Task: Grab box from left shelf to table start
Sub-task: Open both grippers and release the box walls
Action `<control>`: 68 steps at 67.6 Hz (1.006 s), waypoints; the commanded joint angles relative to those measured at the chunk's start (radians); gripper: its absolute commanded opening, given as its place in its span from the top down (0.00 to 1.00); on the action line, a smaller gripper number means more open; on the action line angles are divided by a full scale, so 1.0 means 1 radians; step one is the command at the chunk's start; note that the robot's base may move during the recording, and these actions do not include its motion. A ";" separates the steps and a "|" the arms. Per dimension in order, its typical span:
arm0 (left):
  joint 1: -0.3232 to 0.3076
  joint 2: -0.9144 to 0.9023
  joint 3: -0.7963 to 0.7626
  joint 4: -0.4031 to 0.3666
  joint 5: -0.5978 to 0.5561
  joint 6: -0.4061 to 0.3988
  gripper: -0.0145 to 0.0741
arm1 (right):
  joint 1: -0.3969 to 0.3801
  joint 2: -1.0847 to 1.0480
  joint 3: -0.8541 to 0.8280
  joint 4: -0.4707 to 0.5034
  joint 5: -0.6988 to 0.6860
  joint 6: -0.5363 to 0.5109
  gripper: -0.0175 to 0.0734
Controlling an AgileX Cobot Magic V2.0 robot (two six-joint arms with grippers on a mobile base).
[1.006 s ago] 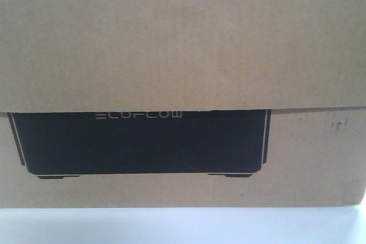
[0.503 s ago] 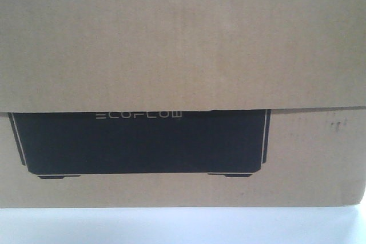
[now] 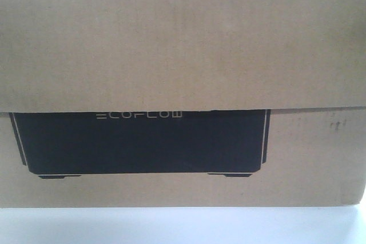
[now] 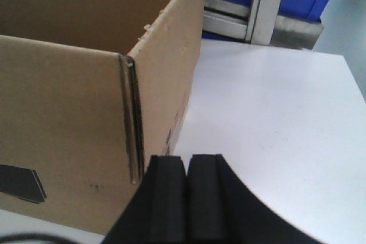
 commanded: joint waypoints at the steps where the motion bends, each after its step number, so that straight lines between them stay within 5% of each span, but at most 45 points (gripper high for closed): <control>1: -0.008 -0.054 0.006 0.000 -0.111 0.000 0.95 | -0.005 -0.056 0.011 -0.008 -0.118 -0.005 0.74; 68: -0.006 -0.146 0.069 0.014 -0.183 0.000 0.95 | -0.005 -0.092 0.028 -0.008 -0.130 -0.005 0.74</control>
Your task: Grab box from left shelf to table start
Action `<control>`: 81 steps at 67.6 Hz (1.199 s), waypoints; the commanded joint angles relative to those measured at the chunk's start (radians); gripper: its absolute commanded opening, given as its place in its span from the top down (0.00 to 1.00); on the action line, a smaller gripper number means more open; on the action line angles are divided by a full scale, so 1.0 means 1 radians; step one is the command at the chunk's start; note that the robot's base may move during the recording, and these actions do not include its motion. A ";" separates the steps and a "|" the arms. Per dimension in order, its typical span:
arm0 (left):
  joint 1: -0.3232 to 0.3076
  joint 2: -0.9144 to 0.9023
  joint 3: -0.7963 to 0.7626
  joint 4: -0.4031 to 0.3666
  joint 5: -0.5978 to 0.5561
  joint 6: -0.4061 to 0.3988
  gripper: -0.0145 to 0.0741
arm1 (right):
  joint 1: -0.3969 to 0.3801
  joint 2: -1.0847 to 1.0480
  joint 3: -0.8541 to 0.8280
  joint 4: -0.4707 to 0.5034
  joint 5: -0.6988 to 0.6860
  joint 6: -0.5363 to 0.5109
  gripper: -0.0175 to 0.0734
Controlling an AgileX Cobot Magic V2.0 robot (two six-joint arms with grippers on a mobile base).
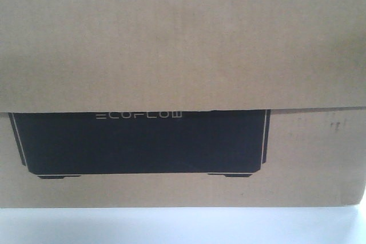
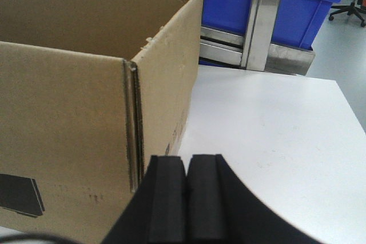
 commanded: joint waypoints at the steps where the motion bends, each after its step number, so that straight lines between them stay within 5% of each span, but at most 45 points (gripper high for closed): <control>1: -0.006 0.013 -0.014 -0.005 -0.098 0.000 0.95 | -0.005 0.013 -0.027 -0.008 -0.097 -0.005 0.74; 35: -0.002 -0.044 0.426 -0.104 -0.545 0.000 0.95 | -0.005 0.013 -0.027 -0.008 -0.096 -0.005 0.74; 81: 0.023 -0.044 0.423 -0.130 -0.490 0.000 0.95 | -0.005 0.013 -0.027 -0.008 -0.096 -0.005 0.74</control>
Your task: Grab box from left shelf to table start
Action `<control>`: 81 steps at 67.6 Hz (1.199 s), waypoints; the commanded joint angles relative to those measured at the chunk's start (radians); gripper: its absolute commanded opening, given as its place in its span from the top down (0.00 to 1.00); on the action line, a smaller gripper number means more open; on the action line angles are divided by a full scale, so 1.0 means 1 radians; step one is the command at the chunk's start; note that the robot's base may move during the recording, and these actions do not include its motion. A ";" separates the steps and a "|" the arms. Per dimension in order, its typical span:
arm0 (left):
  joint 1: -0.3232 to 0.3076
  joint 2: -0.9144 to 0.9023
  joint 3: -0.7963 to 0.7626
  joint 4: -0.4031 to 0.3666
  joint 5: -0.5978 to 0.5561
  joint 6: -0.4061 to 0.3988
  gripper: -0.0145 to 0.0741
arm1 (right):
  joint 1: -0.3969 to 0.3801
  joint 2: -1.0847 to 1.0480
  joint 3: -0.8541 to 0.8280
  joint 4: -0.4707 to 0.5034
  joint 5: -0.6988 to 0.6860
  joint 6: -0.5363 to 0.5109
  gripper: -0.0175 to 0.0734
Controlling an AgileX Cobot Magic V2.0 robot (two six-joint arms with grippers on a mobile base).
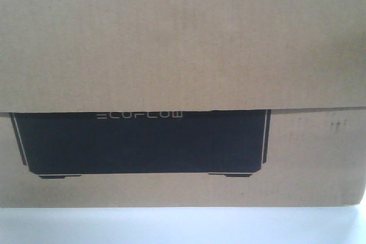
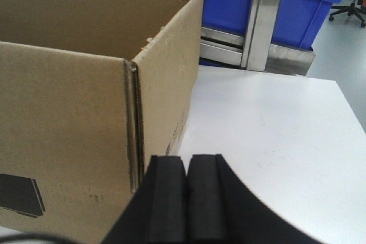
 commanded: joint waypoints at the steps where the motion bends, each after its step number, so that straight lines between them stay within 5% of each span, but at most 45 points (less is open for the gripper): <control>1: 0.001 -0.014 -0.004 -0.012 -0.096 0.000 0.95 | -0.005 0.013 -0.027 -0.008 -0.096 -0.005 0.74; 41: 0.001 -0.014 -0.004 -0.012 -0.096 0.000 0.95 | -0.027 0.010 -0.008 -0.032 -0.131 -0.033 0.74; 59: 0.001 -0.014 -0.004 -0.012 -0.096 0.000 0.95 | -0.155 -0.071 0.235 0.006 -0.361 -0.029 0.74; 81: 0.001 -0.014 -0.004 -0.012 -0.096 0.000 0.95 | -0.159 -0.095 0.398 0.001 -0.448 0.039 0.74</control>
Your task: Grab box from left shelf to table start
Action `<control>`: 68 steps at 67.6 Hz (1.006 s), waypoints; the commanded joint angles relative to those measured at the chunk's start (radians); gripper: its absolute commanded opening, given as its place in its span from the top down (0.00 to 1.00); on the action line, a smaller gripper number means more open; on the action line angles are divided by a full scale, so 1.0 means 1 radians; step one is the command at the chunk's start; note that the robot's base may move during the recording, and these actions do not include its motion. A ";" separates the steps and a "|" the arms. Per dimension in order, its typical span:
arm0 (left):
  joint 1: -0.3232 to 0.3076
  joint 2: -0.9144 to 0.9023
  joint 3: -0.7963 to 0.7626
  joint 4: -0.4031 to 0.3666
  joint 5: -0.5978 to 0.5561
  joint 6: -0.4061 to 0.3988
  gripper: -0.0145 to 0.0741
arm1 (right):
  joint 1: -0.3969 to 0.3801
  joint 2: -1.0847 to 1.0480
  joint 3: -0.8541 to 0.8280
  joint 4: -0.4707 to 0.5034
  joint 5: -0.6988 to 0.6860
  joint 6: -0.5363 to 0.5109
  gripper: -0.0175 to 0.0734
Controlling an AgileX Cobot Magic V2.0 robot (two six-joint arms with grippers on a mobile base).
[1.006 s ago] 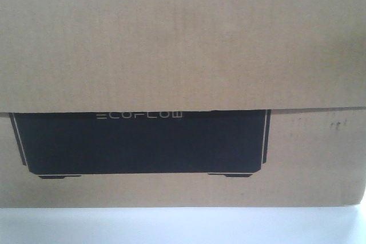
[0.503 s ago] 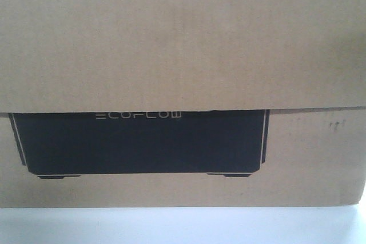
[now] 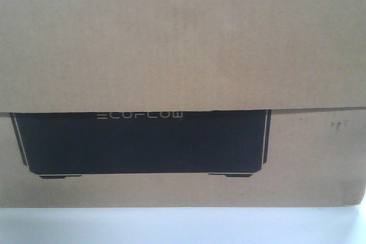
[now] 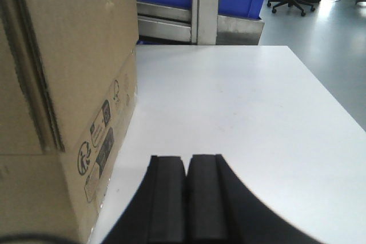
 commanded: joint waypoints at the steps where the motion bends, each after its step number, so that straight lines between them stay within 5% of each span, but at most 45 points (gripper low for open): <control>1: 0.001 -0.014 -0.004 -0.009 -0.092 0.000 0.95 | -0.007 -0.009 0.004 -0.001 -0.103 0.010 0.74; 68: 0.001 -0.014 -0.004 -0.009 -0.092 0.000 0.95 | -0.007 -0.009 0.004 -0.001 -0.107 0.040 0.74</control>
